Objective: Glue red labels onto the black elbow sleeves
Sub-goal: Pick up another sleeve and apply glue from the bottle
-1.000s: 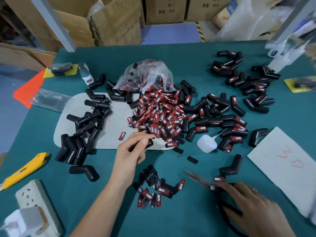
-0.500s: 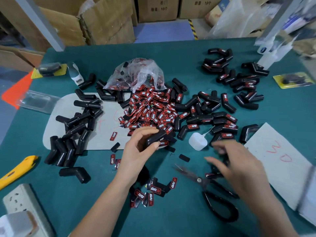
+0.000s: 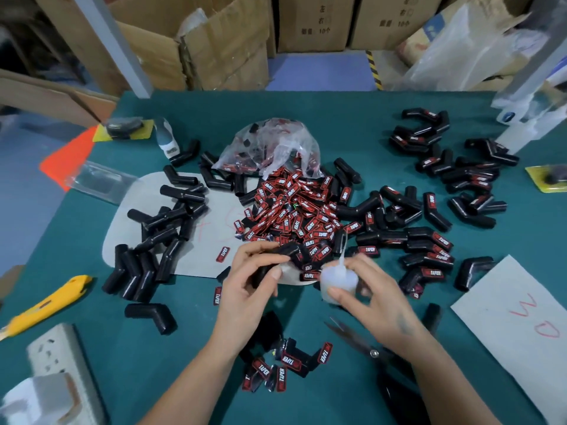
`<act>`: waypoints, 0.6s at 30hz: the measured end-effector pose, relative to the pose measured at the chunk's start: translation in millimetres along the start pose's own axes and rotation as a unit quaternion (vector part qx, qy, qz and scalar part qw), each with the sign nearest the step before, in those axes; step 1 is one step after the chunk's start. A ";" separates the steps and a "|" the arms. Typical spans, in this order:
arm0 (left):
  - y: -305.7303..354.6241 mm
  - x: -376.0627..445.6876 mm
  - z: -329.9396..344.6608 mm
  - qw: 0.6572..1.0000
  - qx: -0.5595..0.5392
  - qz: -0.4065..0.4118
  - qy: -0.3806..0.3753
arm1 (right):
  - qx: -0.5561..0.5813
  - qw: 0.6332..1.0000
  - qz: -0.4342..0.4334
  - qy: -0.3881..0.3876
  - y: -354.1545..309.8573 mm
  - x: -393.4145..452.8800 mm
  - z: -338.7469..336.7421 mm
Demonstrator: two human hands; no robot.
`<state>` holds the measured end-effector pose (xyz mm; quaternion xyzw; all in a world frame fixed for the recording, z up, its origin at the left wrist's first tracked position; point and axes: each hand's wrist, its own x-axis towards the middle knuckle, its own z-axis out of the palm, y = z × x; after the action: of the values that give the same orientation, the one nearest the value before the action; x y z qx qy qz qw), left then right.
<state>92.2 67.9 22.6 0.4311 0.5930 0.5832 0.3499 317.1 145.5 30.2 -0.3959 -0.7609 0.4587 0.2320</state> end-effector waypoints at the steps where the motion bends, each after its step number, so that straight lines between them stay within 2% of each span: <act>1: 2.1 -0.3 -1.4 1.000 -0.002 0.003 0.005 | 0.024 0.999 0.001 -0.029 3.0 -0.8 6.6; 3: 6.0 -0.3 -4.0 1.000 -0.010 0.001 0.013 | 0.034 0.997 0.008 -0.074 12.1 -1.9 16.0; 6: 13.2 2.1 -8.8 0.999 -0.006 0.024 0.036 | 0.035 0.995 0.004 -0.095 22.5 -1.8 22.1; 9: 19.8 7.8 -12.5 0.993 0.065 0.082 0.050 | 0.031 0.995 0.009 -0.098 25.4 -0.4 21.0; 14: 35.8 17.8 -17.2 0.956 0.193 0.220 0.024 | 0.019 0.995 0.005 -0.100 29.4 -2.0 17.9; 18: 45.8 20.7 -16.9 0.921 0.249 0.301 0.005 | 0.009 0.996 -0.001 -0.090 29.7 -1.9 18.8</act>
<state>73.5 77.9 71.2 0.6594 0.5630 0.4970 0.0361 316.3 142.2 -4.9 -0.3504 -0.7751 0.4989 0.1662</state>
